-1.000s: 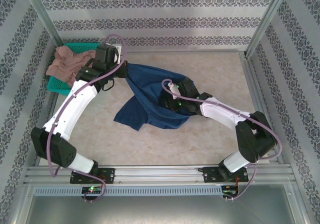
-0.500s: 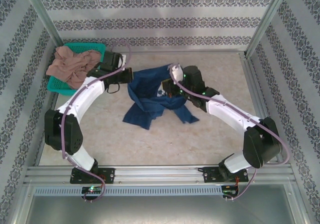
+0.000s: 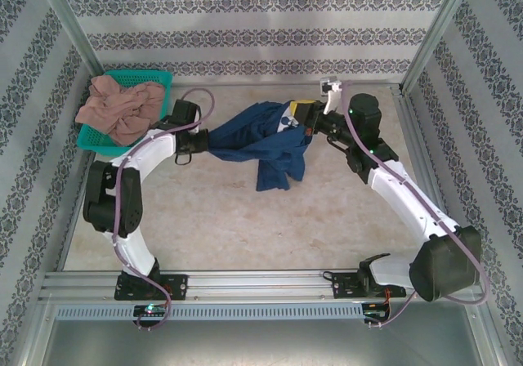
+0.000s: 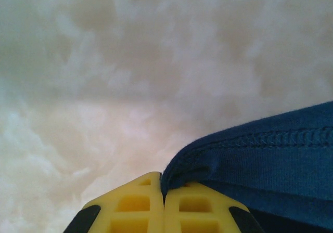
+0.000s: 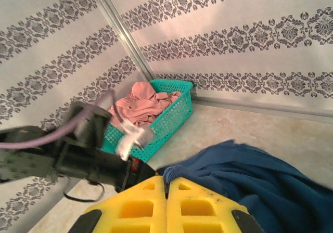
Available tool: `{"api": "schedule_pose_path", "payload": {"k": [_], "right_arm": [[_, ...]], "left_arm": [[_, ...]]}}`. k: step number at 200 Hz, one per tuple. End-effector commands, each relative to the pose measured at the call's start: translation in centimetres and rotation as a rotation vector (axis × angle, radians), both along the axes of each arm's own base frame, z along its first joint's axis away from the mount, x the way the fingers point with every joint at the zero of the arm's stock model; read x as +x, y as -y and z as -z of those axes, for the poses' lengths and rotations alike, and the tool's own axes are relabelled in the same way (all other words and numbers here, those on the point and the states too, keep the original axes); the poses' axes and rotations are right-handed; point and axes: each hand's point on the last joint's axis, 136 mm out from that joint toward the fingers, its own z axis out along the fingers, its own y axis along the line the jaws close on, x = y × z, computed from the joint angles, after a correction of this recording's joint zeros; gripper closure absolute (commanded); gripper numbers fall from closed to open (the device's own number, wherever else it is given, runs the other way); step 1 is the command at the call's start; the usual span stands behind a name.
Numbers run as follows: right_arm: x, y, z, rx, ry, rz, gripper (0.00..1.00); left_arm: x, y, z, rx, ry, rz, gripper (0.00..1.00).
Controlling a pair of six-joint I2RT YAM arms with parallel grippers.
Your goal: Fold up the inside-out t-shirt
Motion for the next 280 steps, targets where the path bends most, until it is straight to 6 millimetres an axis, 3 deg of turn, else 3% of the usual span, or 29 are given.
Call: {"api": "schedule_pose_path", "payload": {"k": [1,27,67,92,118,129,139,160,184,209,234,247,280], "right_arm": [[-1.6,-0.5,0.0,0.014,0.032,-0.094,1.00],[-1.9,-0.4,1.3,-0.025,0.023,-0.144,1.00],[-2.6,-1.0,1.8,-0.037,0.023,-0.238,1.00],[-2.9,-1.2,1.7,-0.037,0.027,-0.258,1.00],[-3.1,-1.1,1.5,-0.042,0.034,-0.257,1.00],[-3.1,-1.1,1.3,-0.040,0.036,-0.258,1.00],[-3.2,-1.1,0.9,-0.038,0.045,-0.260,1.00],[-3.3,-0.7,-0.7,-0.036,0.083,-0.236,1.00],[-2.9,0.4,-4.1,-0.015,0.150,-0.168,1.00],[-2.3,1.0,-8.5,0.048,0.201,-0.100,1.00],[-1.3,1.6,-11.1,0.118,0.202,-0.028,1.00],[-0.8,1.7,-11.1,0.137,0.181,-0.002,1.00],[0.1,1.6,-8.2,0.137,0.117,-0.001,1.00]], "left_arm": [[-0.9,2.3,-0.1,-0.153,0.026,0.037,0.84],[-2.1,5.0,-4.2,-0.322,0.188,0.120,0.51],[-3.7,10.3,-9.1,-0.454,0.344,0.354,0.25],[-4.0,15.7,-10.1,-0.539,0.300,0.512,0.23],[-2.8,19.3,-9.7,-0.565,0.241,0.570,0.24],[-2.0,20.2,-8.8,-0.547,0.210,0.564,0.31],[-1.2,20.6,-7.8,-0.548,0.174,0.549,0.44],[0.8,19.6,-5.7,-0.526,0.128,0.436,0.75],[2.8,17.0,-4.5,-0.560,0.102,0.278,0.86],[3.0,15.1,-2.7,-0.508,0.058,0.211,0.89],[1.5,13.9,-0.6,-0.426,0.016,0.214,0.87],[0.6,13.1,0.4,-0.382,0.006,0.215,0.82],[-1.8,10.4,1.9,-0.241,-0.003,0.216,0.72]]}}
